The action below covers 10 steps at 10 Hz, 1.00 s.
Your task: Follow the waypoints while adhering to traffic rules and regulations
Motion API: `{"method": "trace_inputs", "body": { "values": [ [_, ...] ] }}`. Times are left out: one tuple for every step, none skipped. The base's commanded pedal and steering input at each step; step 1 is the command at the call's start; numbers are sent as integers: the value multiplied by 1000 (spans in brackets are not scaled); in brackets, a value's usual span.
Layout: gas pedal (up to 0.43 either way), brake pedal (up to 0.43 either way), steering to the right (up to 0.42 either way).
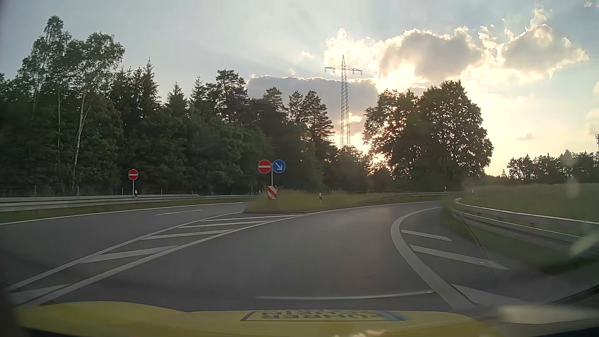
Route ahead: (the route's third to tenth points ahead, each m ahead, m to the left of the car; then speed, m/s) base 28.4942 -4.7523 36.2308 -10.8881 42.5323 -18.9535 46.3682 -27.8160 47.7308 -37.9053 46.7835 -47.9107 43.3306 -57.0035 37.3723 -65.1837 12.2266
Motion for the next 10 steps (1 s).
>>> {"method": "trace_inputs", "body": {
  "values": [
    [39,0,60],
    [47,0,61],
    [47,0,64],
    [47,0,69],
    [47,0,72],
    [47,0,76],
    [47,0,81],
    [47,0,90],
    [47,0,97],
    [47,0,107]
  ]
}}
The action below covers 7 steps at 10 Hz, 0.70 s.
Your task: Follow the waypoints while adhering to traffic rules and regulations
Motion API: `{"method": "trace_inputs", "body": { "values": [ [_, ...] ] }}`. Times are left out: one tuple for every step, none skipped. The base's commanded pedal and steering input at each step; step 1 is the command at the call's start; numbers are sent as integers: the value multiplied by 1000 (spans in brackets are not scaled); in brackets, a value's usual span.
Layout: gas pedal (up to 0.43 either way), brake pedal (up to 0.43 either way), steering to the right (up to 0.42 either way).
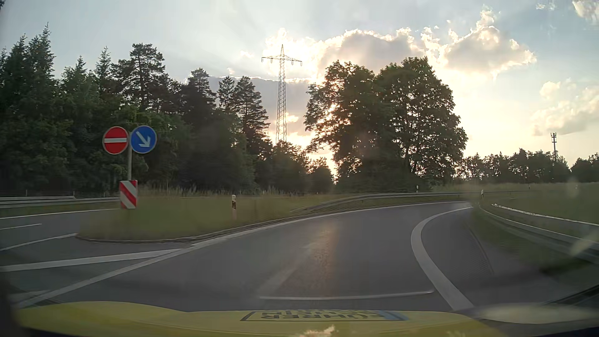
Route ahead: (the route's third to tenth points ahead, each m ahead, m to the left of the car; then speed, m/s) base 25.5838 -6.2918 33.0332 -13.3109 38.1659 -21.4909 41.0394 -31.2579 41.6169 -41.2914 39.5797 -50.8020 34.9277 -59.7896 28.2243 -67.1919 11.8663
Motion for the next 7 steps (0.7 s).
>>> {"method": "trace_inputs", "body": {
  "values": [
    [47,0,111],
    [47,0,115],
    [79,0,116],
    [79,0,120],
    [79,0,122],
    [87,0,122],
    [87,0,118]
  ]
}}
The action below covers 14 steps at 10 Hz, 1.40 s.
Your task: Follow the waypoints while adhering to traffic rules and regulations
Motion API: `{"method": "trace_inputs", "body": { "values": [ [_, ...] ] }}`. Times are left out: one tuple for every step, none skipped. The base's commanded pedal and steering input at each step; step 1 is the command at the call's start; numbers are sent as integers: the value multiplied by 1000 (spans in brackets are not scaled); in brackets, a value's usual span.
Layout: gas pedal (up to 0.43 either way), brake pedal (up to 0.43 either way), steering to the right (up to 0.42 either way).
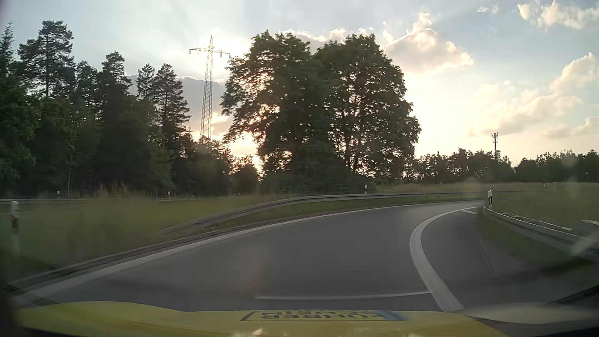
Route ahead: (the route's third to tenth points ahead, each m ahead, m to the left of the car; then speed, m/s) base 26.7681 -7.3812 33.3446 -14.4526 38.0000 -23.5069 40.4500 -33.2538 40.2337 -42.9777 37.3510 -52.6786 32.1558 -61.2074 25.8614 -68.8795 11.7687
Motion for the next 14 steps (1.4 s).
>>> {"method": "trace_inputs", "body": {
  "values": [
    [110,0,110],
    [110,0,105],
    [110,0,105],
    [130,0,105],
    [130,0,106],
    [130,0,109],
    [130,0,113],
    [130,0,118],
    [130,0,120],
    [130,0,120],
    [130,0,121],
    [118,0,125],
    [118,0,129],
    [110,0,132]
  ]
}}
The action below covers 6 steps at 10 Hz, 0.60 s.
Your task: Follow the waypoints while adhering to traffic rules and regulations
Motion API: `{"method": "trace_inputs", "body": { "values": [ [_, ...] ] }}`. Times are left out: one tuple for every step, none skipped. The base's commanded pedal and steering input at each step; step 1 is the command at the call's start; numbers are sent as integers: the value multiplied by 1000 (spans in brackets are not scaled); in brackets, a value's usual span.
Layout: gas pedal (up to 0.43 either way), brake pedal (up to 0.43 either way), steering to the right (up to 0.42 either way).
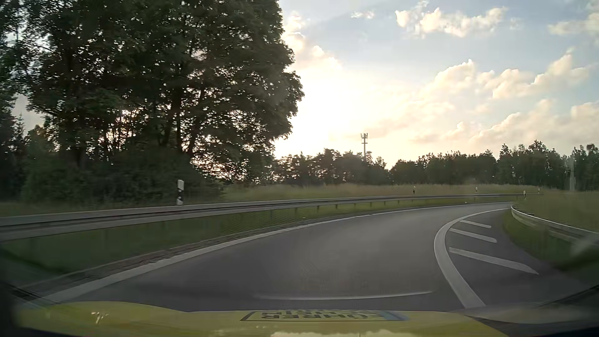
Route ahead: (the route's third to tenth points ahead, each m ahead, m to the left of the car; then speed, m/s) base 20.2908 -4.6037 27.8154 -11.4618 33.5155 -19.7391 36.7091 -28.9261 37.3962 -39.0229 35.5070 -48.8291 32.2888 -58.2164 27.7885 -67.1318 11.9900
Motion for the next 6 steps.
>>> {"method": "trace_inputs", "body": {
  "values": [
    [110,0,132],
    [98,0,133],
    [98,0,134],
    [98,0,134],
    [98,0,135],
    [98,0,138]
  ]
}}
